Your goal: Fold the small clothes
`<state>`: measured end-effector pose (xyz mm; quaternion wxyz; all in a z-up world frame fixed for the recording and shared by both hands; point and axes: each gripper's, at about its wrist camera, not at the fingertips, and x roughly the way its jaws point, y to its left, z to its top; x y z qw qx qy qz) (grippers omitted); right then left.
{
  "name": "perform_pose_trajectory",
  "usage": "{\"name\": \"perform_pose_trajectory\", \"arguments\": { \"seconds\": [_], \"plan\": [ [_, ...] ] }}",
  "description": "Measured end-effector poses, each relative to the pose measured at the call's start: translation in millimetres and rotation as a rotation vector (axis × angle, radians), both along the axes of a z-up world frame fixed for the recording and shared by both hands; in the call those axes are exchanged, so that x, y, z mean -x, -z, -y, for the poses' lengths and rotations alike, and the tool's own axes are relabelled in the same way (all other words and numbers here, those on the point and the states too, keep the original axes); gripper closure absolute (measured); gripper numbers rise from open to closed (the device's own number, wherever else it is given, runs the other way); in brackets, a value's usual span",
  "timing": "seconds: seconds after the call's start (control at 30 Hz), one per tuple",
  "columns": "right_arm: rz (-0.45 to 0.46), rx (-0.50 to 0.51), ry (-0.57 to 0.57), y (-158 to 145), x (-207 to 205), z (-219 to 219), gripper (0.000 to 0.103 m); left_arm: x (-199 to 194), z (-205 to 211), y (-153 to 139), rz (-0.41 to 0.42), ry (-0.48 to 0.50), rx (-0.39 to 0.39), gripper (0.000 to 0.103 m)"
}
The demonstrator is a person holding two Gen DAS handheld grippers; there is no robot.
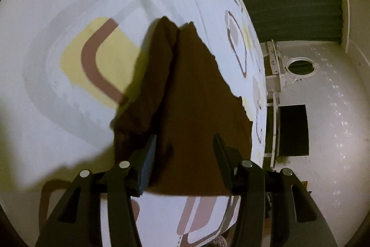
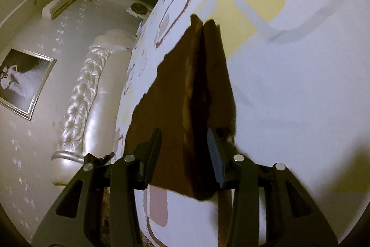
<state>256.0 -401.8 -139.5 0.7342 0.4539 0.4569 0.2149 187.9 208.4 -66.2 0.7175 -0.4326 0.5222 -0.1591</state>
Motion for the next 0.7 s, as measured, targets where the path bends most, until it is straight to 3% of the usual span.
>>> {"name": "perform_pose_trajectory", "arguments": {
  "seconds": [0.3,0.7],
  "plan": [
    [0.007,0.051,0.011,-0.2,10.0,-0.9,0.062,10.6,4.2,4.6,0.013,0.036,-0.028,0.053],
    [-0.020,0.016,-0.024,7.2,8.8,-4.6,0.062,10.6,20.9,19.1,0.015,0.092,-0.026,0.054]
  ]
}}
